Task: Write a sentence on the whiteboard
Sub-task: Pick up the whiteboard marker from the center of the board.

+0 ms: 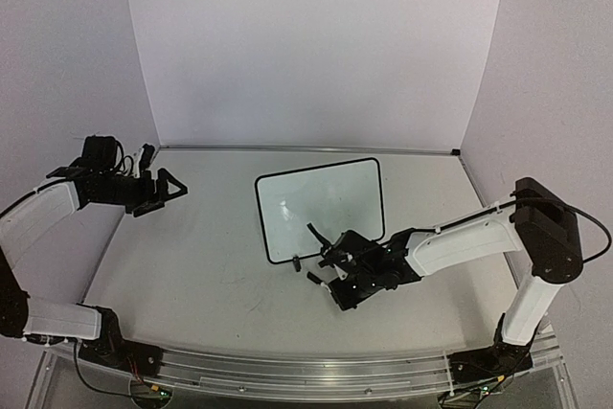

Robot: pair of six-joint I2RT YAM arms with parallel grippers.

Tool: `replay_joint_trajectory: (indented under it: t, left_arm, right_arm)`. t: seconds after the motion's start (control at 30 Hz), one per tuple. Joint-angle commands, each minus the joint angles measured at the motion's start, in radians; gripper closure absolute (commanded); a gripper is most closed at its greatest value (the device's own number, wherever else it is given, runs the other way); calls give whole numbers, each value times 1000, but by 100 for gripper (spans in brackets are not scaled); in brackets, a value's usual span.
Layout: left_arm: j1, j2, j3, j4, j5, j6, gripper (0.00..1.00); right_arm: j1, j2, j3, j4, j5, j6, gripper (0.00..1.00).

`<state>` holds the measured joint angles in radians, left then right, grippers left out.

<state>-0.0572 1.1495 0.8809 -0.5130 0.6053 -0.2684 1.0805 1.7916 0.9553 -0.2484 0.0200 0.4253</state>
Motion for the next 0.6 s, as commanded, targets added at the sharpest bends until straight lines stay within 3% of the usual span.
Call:
replay_joint_trajectory:
  t: [0.0,0.23,0.4,0.57]
  left_arm:
    - [-33,-68,-76,54,73,-107,3]
    - [-132,-150,-127,33,89,-195,3]
    - [-274,-186,-114,58,59,-296,3]
    - [-414,-166,-53,144,54,-388,3]
  right_arm:
    - [-1,20,13,7,-1,-13,96]
    - [18,-146,-27,34,-85,-135,100]
    - [51,-324,-33,62,-93,-200,100]
    - [62,-381,53,8,-77,-251,100]
